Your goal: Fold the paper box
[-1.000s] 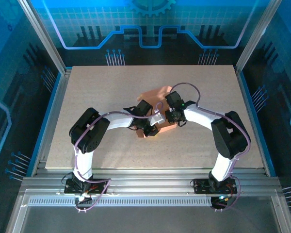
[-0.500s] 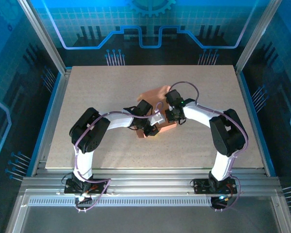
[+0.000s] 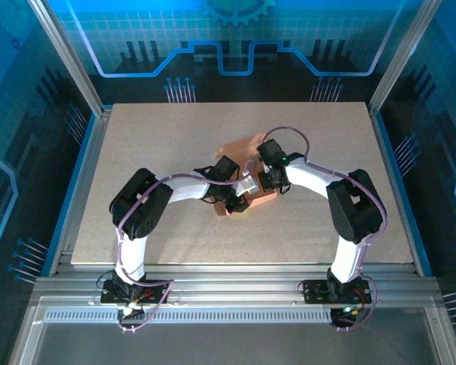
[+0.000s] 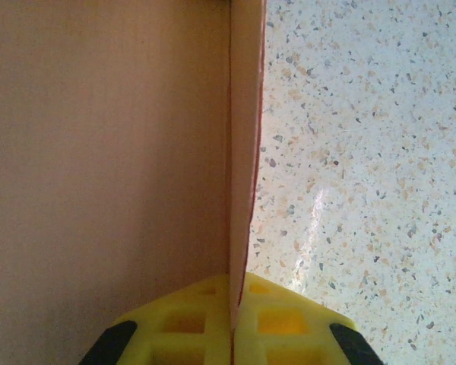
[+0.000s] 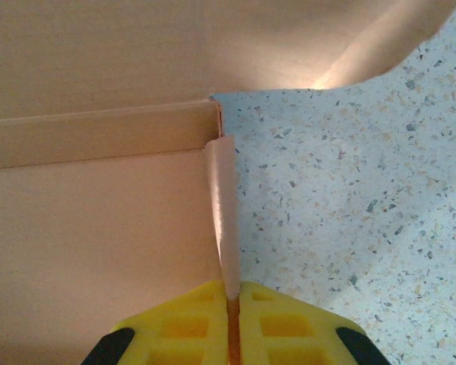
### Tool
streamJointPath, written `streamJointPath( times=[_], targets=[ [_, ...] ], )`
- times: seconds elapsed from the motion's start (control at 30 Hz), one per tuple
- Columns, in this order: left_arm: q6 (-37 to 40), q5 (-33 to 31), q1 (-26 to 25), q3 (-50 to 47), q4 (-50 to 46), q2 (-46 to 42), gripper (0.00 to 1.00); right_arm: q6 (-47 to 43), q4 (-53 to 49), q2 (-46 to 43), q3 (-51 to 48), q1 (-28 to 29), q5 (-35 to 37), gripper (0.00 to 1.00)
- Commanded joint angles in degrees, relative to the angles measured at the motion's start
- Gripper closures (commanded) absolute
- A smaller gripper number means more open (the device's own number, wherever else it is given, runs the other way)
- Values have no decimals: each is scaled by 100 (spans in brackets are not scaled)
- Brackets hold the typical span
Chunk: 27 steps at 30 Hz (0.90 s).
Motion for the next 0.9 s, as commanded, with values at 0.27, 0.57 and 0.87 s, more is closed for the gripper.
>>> streamJointPath(
  times=[0.27, 0.57, 0.87],
  targets=[
    [45, -294, -19, -105, -556, 424, 100, -38, -174, 306, 55, 44, -16, 78],
    [56, -292, -14, -91, -580, 456, 100, -55, -198, 228, 64, 33, -30, 100],
    [72, -283, -15, -69, -600, 473, 100, 5, -149, 141, 46, 29, -155, 79]
  ],
)
